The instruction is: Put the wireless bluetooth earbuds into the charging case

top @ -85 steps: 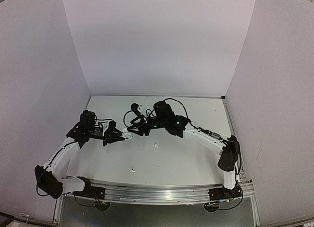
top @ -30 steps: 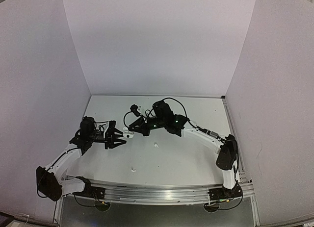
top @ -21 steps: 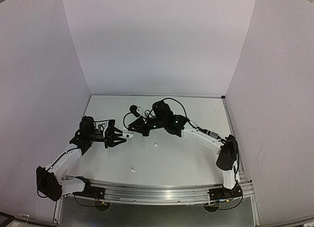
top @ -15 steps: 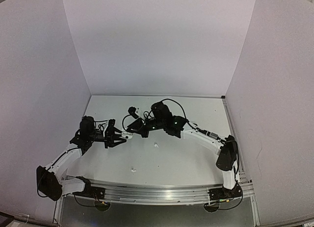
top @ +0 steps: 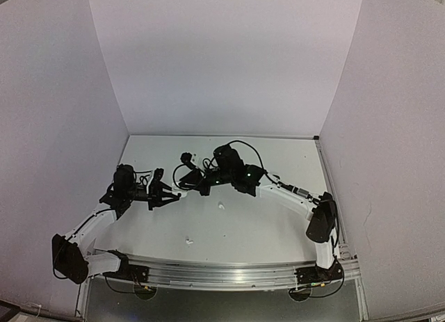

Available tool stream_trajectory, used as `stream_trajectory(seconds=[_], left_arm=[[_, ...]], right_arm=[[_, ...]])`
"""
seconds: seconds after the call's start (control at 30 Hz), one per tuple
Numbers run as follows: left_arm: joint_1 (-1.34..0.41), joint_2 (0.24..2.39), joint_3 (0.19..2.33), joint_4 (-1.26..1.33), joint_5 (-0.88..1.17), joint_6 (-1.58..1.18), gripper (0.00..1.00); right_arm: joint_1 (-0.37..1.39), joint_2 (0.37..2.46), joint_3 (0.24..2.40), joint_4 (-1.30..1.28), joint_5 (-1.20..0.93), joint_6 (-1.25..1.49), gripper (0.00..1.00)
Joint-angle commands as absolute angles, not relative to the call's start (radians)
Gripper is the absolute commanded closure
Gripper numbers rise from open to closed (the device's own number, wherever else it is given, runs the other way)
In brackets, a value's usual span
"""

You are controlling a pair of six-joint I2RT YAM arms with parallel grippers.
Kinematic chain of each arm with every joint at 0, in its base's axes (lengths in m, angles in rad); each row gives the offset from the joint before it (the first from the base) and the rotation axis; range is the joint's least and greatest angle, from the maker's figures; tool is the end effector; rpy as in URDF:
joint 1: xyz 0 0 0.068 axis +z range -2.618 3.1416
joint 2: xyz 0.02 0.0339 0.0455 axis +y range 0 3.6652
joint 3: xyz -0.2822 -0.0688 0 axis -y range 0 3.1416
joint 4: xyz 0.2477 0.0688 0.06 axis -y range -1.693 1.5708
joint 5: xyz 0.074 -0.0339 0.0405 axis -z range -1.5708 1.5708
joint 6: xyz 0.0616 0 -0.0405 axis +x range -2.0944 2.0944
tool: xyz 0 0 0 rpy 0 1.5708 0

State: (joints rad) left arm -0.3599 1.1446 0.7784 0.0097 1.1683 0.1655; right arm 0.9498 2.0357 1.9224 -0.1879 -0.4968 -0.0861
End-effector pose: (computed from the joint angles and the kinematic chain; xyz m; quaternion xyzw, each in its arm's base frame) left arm 0.2122 -0.1404 0.3035 0.4818 0.5799 -0.4970 0.4297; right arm 0.2797 0.4415 0.3593 -0.5131 0.6059 0.4204 0.4392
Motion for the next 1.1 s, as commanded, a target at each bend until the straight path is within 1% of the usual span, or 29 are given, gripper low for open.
stream_trajectory(seconds=[0.0,0.03,0.13,0.23,0.37,0.5,0.6,0.8,0.93,1.07], left_arm=[[-0.364,1.128,0.799,0.038,1.187,0.217,1.0],[-0.364,1.121,0.794,0.04,1.177,0.242,1.0],[-0.364,1.104,0.785,0.027,1.156,0.329,1.0],[-0.364,1.093,0.778,0.007,1.157,0.419,1.0],[-0.364,1.08,0.772,0.0,1.162,0.482,1.0],[-0.364,1.06,0.768,-0.069,1.168,0.584,1.0],[-0.364,1.056,0.769,-0.096,1.153,0.621,1.0],[-0.364,1.086,0.747,-0.055,1.094,0.481,1.0],[-0.364,1.096,0.72,-0.006,1.083,0.386,1.0],[-0.364,1.097,0.705,-0.004,1.08,0.358,1.0]], right_arm=[[0.951,1.983,1.971,-0.142,-0.475,-0.067,1.0],[0.952,1.986,1.971,-0.142,-0.474,-0.049,0.98],[0.95,2.006,1.967,-0.143,-0.486,0.001,0.86],[0.95,2.032,1.966,-0.143,-0.511,0.08,0.76],[0.949,2.05,1.972,-0.143,-0.531,0.126,0.73],[0.94,2.051,1.961,-0.143,-0.523,0.152,0.71],[0.939,2.053,1.962,-0.144,-0.529,0.162,0.68],[0.938,2.061,1.995,-0.144,-0.606,0.183,0.51],[0.938,2.063,2.002,-0.144,-0.609,0.199,0.46],[0.936,2.06,2.009,-0.144,-0.604,0.208,0.41]])
